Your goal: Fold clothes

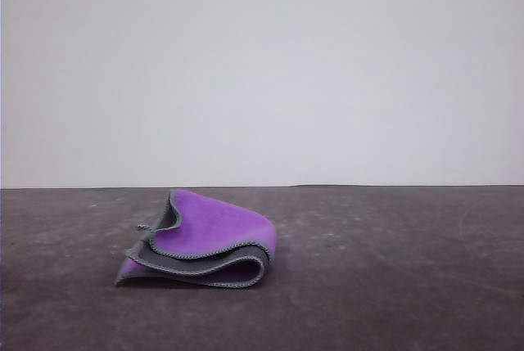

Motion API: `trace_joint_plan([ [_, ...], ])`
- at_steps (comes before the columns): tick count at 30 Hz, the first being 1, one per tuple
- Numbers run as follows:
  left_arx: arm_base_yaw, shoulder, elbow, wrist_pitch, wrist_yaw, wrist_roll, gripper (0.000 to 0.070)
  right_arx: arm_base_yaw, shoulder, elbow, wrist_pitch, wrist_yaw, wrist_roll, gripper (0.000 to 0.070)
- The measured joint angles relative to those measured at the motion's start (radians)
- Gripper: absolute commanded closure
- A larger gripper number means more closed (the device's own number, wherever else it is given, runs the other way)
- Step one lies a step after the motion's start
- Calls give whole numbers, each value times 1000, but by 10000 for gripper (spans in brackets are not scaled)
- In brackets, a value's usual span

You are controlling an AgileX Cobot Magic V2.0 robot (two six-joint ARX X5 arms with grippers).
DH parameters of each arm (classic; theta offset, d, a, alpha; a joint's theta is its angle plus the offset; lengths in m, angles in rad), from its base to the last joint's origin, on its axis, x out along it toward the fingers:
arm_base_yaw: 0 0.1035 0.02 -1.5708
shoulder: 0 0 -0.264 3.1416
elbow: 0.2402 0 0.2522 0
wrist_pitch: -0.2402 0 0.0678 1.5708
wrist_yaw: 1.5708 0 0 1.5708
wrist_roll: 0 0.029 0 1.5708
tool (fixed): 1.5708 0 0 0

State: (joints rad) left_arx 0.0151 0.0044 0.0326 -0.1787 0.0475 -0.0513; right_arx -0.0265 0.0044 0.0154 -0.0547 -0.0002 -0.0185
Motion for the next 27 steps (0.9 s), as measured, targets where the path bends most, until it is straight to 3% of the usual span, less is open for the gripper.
trace_joint_plan([
  [27,0,0,0,0,0,0,700,0,0,0,0,0,0,684],
])
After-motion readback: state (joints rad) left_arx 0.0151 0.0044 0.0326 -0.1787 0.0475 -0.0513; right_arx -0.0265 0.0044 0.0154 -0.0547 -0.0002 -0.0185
